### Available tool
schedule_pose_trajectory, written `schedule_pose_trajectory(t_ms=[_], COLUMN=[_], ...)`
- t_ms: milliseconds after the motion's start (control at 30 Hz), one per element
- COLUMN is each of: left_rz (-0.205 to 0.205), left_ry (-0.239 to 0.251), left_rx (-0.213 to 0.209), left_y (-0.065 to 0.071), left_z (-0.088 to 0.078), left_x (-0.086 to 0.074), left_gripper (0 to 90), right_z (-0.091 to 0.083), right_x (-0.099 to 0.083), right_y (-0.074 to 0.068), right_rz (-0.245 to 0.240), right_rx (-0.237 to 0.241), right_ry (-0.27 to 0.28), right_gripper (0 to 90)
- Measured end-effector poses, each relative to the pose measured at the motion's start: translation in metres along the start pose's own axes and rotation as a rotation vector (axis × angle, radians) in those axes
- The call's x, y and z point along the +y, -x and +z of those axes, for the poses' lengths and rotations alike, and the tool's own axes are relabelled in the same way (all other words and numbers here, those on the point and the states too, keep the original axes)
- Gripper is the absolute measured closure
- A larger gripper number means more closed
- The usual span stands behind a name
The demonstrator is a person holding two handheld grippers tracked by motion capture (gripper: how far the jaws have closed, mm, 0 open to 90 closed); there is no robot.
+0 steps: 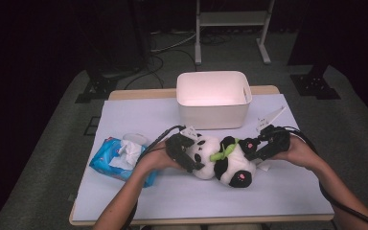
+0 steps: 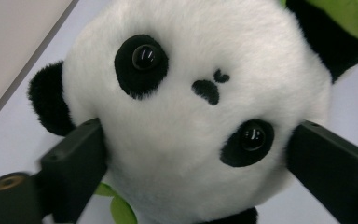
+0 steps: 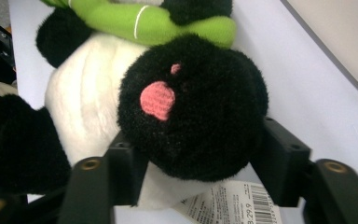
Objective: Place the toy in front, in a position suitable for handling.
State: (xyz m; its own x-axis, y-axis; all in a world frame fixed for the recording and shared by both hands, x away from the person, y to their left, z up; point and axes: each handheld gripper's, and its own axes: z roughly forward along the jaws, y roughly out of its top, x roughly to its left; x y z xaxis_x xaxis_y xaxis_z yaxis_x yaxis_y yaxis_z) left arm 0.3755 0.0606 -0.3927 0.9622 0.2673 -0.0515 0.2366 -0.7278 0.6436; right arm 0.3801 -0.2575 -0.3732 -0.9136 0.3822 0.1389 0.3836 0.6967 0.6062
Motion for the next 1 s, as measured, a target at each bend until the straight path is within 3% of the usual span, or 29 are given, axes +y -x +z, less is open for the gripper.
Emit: schedule_pose_trajectory(t_ms=[200,333,533,633,733,800,867,1000], left_rz=[0.018,-0.001,0.009,0.004,0.027,0.016,0.027,0.015], left_ry=[-0.013,-0.014,-0.03,-0.023,-0.043,-0.03,-0.033,-0.018], left_rx=[0.019,0.007,0.005,-0.003,0.01,0.009,0.029,0.032], left_y=[0.01,0.018,0.034,0.04,0.044,0.042,0.042,0.04], left_z=[-0.009,-0.012,-0.018,-0.026,-0.024,-0.023,-0.019,-0.019], left_x=[0.001,-0.001,-0.006,-0.008,-0.013,-0.013,-0.012,-0.013], left_gripper=[21.6,22.5,23.8,29.5,28.5,26.7,22.9,19.5], right_z=[-0.005,-0.012,-0.014,-0.014,-0.013,-0.005,-0.001,-0.002], right_x=[0.002,0.005,0.007,0.007,0.006,0.004,0.0,-0.001], right_y=[-0.002,-0.004,-0.009,-0.013,-0.014,-0.014,-0.008,-0.007], right_rz=[-0.014,-0.02,-0.037,-0.041,-0.039,-0.057,-0.021,-0.012], right_rx=[0.023,0.055,0.089,0.091,0.127,0.089,0.081,0.043], right_ry=[0.051,0.079,0.065,0.068,0.07,0.025,0.037,0.033], right_gripper=[47.3,48.3,48.5,48.5,48.7,48.3,46.4,41.2])
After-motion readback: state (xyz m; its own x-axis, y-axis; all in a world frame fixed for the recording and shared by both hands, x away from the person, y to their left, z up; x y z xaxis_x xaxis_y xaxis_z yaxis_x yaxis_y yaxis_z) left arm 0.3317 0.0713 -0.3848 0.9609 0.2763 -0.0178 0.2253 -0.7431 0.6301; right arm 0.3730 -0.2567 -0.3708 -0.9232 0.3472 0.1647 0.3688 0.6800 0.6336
